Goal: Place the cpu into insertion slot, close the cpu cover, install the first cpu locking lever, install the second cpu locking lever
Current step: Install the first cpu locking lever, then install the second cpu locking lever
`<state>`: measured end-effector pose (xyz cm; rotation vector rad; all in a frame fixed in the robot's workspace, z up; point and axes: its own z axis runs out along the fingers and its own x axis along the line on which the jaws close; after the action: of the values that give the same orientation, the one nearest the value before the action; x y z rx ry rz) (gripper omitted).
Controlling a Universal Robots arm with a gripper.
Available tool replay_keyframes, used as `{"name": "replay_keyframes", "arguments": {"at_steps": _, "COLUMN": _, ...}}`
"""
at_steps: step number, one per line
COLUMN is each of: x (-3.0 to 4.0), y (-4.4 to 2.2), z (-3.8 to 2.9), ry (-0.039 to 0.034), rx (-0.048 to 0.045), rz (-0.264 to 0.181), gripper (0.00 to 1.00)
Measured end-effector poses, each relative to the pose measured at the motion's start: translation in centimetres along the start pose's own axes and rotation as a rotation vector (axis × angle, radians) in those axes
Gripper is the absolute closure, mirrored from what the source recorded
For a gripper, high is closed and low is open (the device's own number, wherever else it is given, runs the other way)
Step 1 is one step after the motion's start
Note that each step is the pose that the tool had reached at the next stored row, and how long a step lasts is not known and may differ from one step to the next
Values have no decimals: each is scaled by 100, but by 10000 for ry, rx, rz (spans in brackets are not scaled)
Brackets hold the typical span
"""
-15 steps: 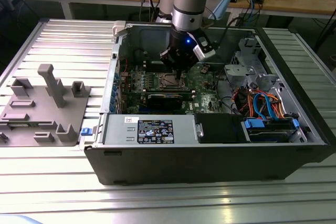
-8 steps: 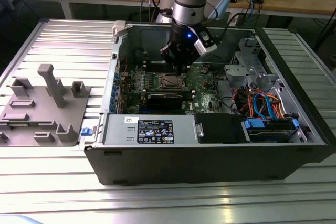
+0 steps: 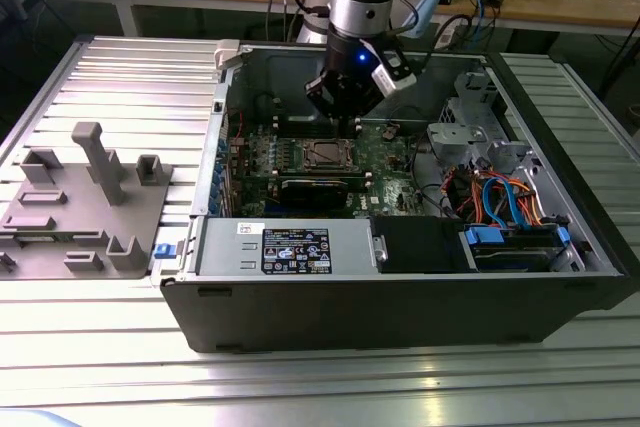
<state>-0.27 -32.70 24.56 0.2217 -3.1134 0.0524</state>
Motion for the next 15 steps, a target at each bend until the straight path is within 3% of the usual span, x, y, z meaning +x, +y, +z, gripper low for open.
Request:
{"name": "replay_keyframes", "arguments": {"at_steps": 3, "x": 0, "y": -1, "z": -29, "ry": -2, "rx": -3, "rz": 0, "gripper": 89}}
{"name": "replay_keyframes", "arguments": {"at_steps": 15, "x": 2, "y": -10, "z": -31, "ry": 0, "rx": -1, "rz": -2, "gripper": 89}}
